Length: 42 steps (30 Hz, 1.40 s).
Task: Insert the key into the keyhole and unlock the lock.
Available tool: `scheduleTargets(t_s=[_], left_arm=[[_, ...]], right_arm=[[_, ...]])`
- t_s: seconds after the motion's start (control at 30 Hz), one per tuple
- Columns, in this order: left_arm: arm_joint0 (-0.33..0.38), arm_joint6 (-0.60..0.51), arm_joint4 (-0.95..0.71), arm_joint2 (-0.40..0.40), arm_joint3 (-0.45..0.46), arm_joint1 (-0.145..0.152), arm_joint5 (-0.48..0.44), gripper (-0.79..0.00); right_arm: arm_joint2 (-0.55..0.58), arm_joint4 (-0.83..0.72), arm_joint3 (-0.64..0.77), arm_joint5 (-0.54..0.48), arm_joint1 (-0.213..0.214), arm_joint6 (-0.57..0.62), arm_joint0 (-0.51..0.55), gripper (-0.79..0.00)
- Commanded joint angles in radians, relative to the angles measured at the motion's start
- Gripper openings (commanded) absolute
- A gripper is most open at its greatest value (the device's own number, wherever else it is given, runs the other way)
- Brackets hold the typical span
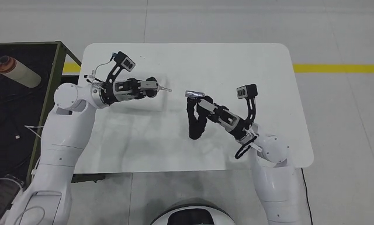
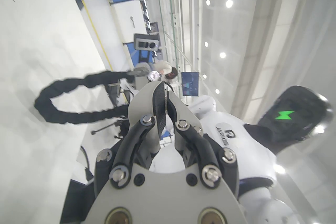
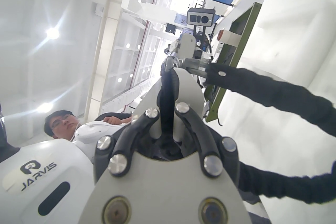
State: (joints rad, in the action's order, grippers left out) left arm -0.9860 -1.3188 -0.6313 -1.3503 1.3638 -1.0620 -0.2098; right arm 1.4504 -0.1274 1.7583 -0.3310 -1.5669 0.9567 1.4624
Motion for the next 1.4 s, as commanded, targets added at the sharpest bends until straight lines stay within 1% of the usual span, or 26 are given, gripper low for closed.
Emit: scheduleTargets(t_s=[0.0, 0.07, 0.13, 0.43, 0.6, 1.37], left_arm=[[-0.022, 0.090, 0.040, 0.002, 0.025, -0.003, -0.025, -0.785], [-0.030, 0.105, 0.036, 0.010, 0.041, -0.006, -0.010, -0.785], [-0.033, 0.119, 0.059, 0.007, 0.053, -0.007, -0.019, -0.785], [-0.042, 0.112, 0.081, 0.003, 0.067, -0.009, -0.018, -0.785], [-0.035, 0.109, 0.083, 0.010, 0.062, -0.012, 0.004, -0.785], [-0.023, 0.085, 0.102, 0.012, 0.047, -0.023, 0.028, -0.785]], right_arm=[[-0.011, 0.008, 0.004, -0.008, 0.004, -0.008, -0.001, -0.785], [-0.013, 0.013, 0.002, -0.020, 0.008, -0.024, -0.003, -0.785], [-0.017, 0.040, -0.002, -0.031, 0.012, -0.044, -0.003, -0.785], [-0.045, 0.137, -0.008, -0.070, 0.025, -0.145, -0.005, -0.785], [-0.066, 0.159, -0.011, -0.073, 0.033, -0.165, -0.008, -0.785], [-0.104, 0.181, -0.019, -0.079, 0.064, -0.220, -0.027, -0.785]])
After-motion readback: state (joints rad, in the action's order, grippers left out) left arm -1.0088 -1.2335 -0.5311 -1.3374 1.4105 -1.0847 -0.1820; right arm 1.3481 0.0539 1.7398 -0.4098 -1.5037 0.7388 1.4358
